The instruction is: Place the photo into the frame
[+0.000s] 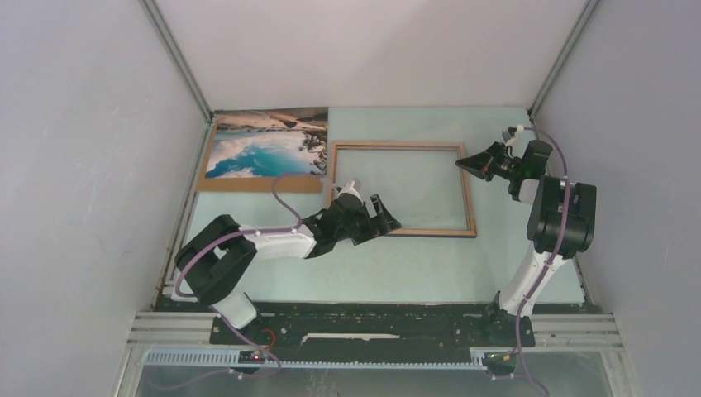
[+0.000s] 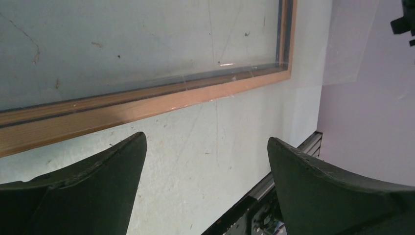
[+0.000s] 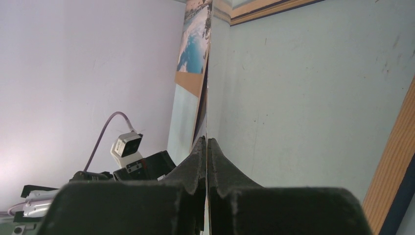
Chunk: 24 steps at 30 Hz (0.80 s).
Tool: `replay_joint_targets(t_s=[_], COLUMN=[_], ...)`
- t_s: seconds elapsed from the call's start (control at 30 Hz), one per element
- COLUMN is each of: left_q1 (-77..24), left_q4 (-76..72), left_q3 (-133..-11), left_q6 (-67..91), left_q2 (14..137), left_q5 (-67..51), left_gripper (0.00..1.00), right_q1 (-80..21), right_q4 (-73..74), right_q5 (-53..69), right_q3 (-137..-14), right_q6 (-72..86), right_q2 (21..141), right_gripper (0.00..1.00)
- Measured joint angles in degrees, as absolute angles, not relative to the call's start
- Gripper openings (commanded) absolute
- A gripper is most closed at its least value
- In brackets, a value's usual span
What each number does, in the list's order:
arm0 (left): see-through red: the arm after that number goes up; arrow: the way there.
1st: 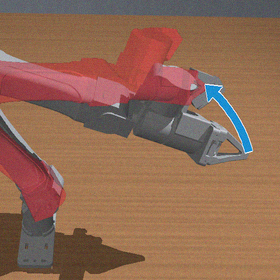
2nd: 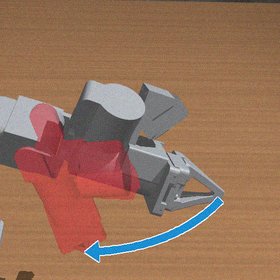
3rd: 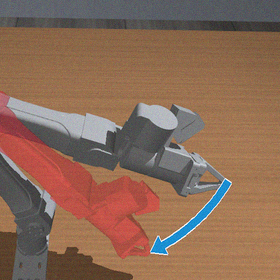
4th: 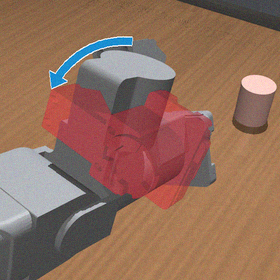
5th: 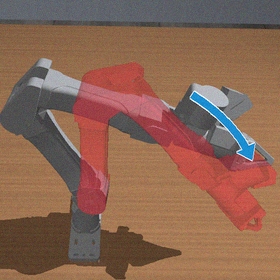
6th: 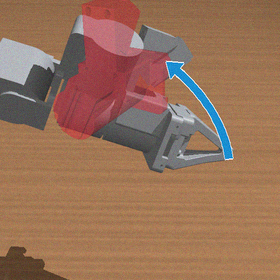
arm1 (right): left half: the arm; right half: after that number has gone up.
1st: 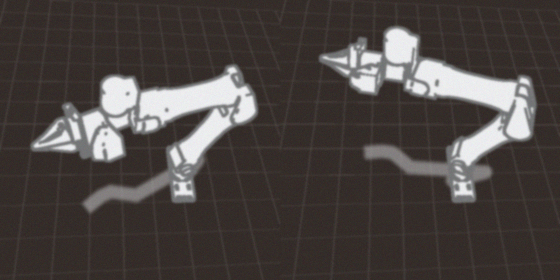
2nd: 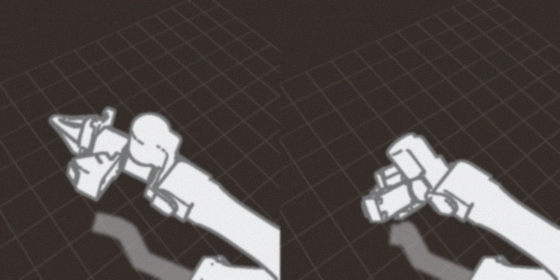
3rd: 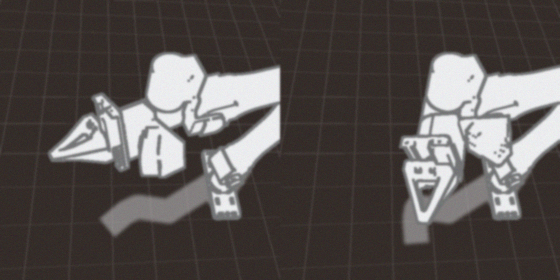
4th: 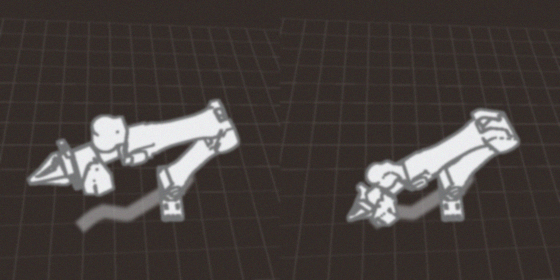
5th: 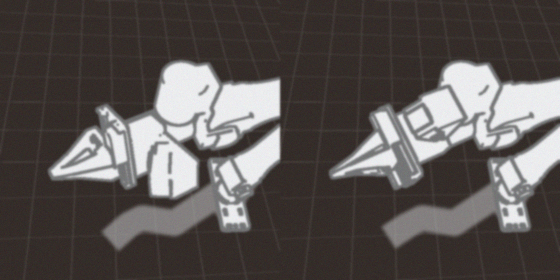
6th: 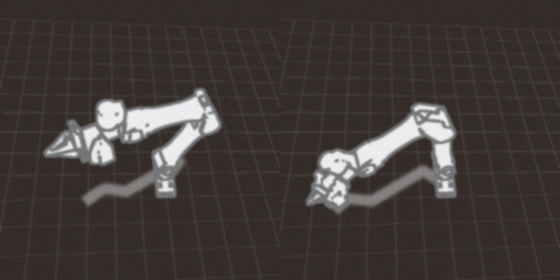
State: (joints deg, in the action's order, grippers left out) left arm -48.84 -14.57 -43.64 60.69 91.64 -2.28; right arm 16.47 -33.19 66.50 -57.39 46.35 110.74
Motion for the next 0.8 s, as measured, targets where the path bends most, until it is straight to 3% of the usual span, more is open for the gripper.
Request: replay_joint_targets(t_s=[0.8], left_q1=[-48.14], left_q4=[-17.43], left_q3=[-44.38], left_q6=[63.05], left_q2=[95.83], left_q5=[1.3], left_gripper=[1.0], right_q1=[16.51], right_q4=[-32.73], right_q5=[66.5], right_q3=[-57.39], right_q6=[46.35], right_q2=[110.74], right_gripper=[0.0])
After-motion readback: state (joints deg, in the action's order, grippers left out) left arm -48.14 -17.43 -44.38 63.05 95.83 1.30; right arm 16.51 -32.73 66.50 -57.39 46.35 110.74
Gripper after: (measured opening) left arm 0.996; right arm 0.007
